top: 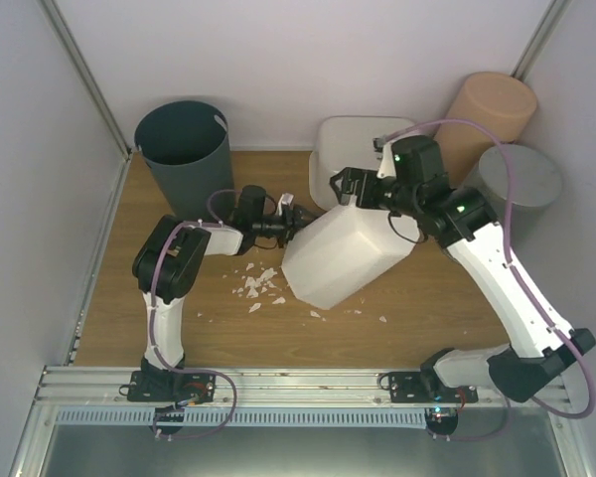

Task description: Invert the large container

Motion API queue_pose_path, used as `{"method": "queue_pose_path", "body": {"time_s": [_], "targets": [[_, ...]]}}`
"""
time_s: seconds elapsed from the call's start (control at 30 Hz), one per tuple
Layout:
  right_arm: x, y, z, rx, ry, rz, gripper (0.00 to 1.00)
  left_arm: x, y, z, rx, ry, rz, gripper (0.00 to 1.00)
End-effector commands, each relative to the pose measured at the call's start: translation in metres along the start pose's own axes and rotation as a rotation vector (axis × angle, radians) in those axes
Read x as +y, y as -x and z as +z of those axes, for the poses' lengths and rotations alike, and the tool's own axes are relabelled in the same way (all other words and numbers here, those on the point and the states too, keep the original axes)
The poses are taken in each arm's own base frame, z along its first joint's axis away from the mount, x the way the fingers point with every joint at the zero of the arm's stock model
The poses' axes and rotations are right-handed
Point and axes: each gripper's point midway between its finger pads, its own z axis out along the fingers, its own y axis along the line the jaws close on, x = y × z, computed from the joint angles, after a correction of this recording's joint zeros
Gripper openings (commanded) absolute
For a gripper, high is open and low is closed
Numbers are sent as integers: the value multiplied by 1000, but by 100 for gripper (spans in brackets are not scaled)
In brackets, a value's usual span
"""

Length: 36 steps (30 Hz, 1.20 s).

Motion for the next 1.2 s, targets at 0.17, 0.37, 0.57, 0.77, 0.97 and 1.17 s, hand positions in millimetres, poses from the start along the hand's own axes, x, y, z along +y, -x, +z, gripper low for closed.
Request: {"method": "queue_pose_path", "body": {"time_s": [0.17, 0.37, 0.57, 0.77, 0.97, 1.17], "targets": [[47, -64, 58, 258, 184, -11, 100, 92, -67, 15, 267, 260, 99, 64], [50, -57, 54, 235, 149, -33, 100, 96, -62, 18, 260, 282, 117, 64], [70, -38, 16, 147, 187, -74, 100, 90, -59, 22, 254, 279, 149, 64], [122, -45, -30, 104, 418, -180, 100, 55, -50, 19, 228, 267, 261, 64], [196, -87, -75, 179, 718, -330, 100, -30, -39, 12, 180, 205, 485, 64], [221, -195, -71, 489, 690, -419, 100, -111, -21, -17, 78, 158, 656, 65]]}}
